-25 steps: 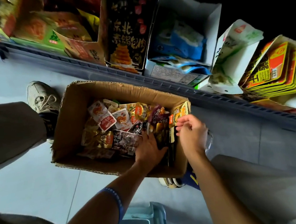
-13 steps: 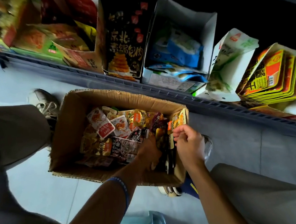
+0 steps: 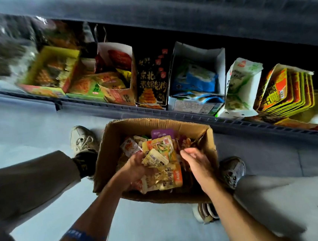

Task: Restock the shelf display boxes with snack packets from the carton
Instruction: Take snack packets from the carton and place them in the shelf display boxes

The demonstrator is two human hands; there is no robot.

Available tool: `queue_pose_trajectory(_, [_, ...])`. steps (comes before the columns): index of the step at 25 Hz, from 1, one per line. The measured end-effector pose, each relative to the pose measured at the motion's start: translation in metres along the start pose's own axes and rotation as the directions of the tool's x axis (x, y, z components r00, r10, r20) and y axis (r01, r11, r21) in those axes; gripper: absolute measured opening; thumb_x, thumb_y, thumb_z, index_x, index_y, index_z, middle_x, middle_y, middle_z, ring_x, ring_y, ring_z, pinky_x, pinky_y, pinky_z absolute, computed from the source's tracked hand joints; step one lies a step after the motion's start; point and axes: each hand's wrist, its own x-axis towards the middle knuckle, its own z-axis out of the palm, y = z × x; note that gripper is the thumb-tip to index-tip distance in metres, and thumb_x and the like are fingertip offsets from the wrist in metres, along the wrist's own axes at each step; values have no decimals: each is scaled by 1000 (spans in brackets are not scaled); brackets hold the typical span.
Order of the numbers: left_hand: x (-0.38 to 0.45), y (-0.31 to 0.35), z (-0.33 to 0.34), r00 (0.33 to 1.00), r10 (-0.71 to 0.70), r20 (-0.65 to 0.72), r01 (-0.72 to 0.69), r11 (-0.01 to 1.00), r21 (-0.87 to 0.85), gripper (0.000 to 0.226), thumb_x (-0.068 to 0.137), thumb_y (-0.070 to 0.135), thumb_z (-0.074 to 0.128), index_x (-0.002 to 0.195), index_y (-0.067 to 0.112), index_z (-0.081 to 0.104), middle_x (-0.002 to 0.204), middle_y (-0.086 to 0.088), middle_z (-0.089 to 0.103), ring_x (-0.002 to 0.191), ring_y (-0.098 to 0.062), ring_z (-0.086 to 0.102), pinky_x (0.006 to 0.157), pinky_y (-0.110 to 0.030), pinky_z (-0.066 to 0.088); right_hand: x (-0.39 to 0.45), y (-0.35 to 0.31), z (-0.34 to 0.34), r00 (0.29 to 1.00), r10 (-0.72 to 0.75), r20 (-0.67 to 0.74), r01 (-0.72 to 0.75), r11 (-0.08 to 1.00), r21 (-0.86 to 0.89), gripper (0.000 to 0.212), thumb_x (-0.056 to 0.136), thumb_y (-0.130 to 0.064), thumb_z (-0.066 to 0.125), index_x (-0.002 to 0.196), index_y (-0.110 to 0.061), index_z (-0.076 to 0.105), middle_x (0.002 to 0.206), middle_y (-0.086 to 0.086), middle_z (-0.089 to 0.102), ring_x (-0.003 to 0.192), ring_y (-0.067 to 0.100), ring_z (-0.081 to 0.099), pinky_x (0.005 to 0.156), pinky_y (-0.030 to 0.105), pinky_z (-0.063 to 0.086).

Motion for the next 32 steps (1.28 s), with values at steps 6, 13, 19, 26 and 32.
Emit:
queue_pose_trajectory(6, [-37, 19, -7, 994, 108, -2, -104, 958, -265, 49, 81, -7, 72, 124, 13, 58, 107, -7, 75, 95, -22, 73, 73, -32, 60, -12, -17, 22, 977, 3, 213, -22, 996, 87, 53, 74, -48, 81, 121, -32, 62, 124, -2, 65, 113, 19, 62, 101, 44, 49])
queue_pose_trajectory(13, [-37, 38, 16, 993, 42, -109, -89, 874, -477, 48, 80, 4, 77, 118, 27, 61, 105, -5, 76, 95, -27, 73, 82, -43, 59, -17, -28, 22, 993, 36, 111, -68, 950, 303, 26, 80, -34, 80, 104, -28, 72, 111, 1, 73, 104, 21, 69, 97, 43, 54])
queue_pose_trajectory(19, [-33, 42, 24, 991, -10, -132, -65, 829, -556, 43, 76, 6, 81, 113, 17, 62, 101, -11, 76, 93, -32, 74, 85, -49, 59, -14, -31, 27, 985, 54, 162, -113, 918, 380, 56, 63, -69, 71, 107, -34, 75, 111, -3, 74, 107, 21, 68, 100, 48, 51])
queue_pose_trajectory(26, [-38, 65, 16, 996, 85, -41, -93, 818, -567, 49, 74, 2, 74, 121, 3, 59, 109, -22, 72, 95, -37, 72, 75, -44, 61, -19, -72, 4, 998, 59, -22, -36, 825, 564, 17, 81, -23, 78, 97, -18, 76, 92, 5, 77, 90, 27, 73, 86, 45, 58])
queue_pose_trajectory(32, [-58, 139, 34, 972, 233, 22, -190, 841, -507, 41, 77, 1, 73, 116, 5, 62, 108, -20, 73, 96, -37, 71, 79, -49, 60, -44, -145, -60, 922, -335, -195, 386, 844, 372, 8, 94, -18, 66, 98, -24, 68, 97, 1, 73, 94, 23, 71, 79, 37, 58])
